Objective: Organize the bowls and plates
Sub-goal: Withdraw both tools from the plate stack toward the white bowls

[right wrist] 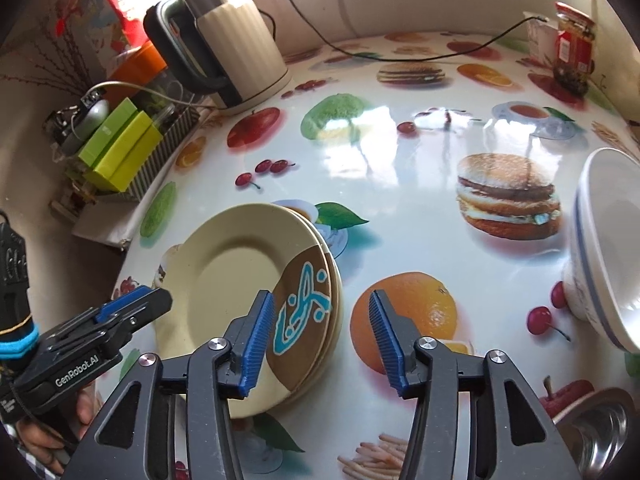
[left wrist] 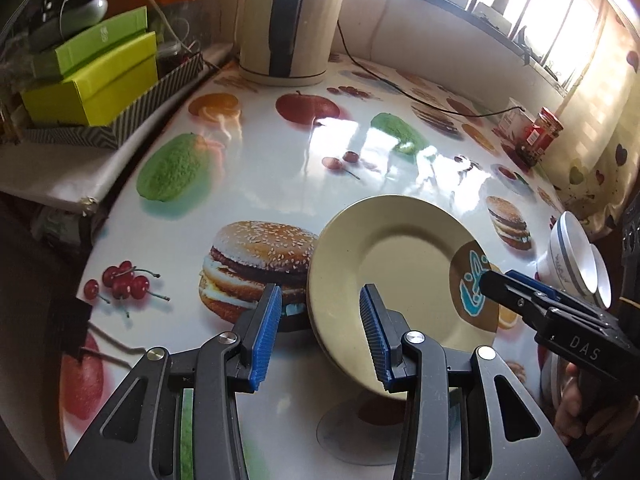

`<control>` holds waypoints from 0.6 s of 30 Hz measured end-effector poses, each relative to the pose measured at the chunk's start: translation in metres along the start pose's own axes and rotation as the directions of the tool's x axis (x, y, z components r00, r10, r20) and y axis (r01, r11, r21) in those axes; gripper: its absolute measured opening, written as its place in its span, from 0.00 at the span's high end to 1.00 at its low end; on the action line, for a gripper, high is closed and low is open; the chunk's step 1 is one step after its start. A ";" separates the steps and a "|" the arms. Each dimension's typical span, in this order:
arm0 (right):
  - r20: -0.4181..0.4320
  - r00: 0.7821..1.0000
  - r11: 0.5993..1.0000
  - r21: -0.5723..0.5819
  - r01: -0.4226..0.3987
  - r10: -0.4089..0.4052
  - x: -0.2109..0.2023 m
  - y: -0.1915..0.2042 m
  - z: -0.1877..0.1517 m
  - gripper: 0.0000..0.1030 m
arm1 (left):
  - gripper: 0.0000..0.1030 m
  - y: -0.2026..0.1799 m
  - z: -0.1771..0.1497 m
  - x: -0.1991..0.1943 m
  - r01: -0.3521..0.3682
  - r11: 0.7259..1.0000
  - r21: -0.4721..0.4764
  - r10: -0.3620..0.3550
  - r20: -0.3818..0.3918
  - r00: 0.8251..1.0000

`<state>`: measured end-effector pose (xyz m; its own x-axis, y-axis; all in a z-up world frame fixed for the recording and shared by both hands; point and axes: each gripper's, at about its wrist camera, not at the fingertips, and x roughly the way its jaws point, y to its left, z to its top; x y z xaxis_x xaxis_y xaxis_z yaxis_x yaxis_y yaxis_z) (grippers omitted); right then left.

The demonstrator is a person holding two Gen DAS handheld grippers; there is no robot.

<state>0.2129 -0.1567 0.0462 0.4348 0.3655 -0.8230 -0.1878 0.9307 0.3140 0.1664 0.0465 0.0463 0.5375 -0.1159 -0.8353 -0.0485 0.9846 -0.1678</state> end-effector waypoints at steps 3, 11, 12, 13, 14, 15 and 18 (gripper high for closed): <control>0.018 1.000 1.000 -0.003 0.013 -0.012 -0.009 0.001 -0.004 0.48 | 0.59 -0.006 -0.004 -0.007 0.010 1.000 0.007 -0.010 0.007 1.000; 0.077 0.996 0.999 0.000 0.055 -0.054 -0.037 -0.003 -0.015 0.47 | 0.59 -0.030 -0.012 -0.023 0.009 0.999 0.050 -0.011 0.038 0.999; 0.083 0.995 0.998 0.003 0.062 -0.062 -0.040 -0.004 -0.015 0.47 | 0.59 -0.034 -0.013 -0.026 0.008 0.998 0.059 -0.011 0.046 0.999; 0.089 0.994 0.998 0.006 0.066 -0.067 -0.044 -0.006 -0.016 0.47 | 0.59 -0.038 -0.013 -0.028 0.009 0.998 0.067 -0.012 0.050 0.999; 0.098 0.993 0.997 0.008 0.071 -0.071 -0.048 -0.007 -0.017 0.47 | 0.59 -0.042 -0.013 -0.030 0.014 0.997 0.073 -0.018 0.054 0.998; 0.105 0.991 0.997 0.009 0.082 -0.082 -0.052 -0.009 -0.018 0.47 | 0.59 -0.046 -0.013 -0.031 0.019 0.997 0.080 -0.024 0.057 0.998; 0.133 0.984 0.993 0.012 0.115 -0.116 -0.065 -0.014 -0.021 0.47 | 0.59 -0.058 -0.013 -0.035 0.024 0.995 0.100 -0.031 0.063 0.998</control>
<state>0.1686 -0.1938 0.0857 0.5670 0.2541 -0.7835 -0.1260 0.9668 0.2224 0.1398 -0.0087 0.0785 0.5911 -0.1375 -0.7948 0.0488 0.9897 -0.1349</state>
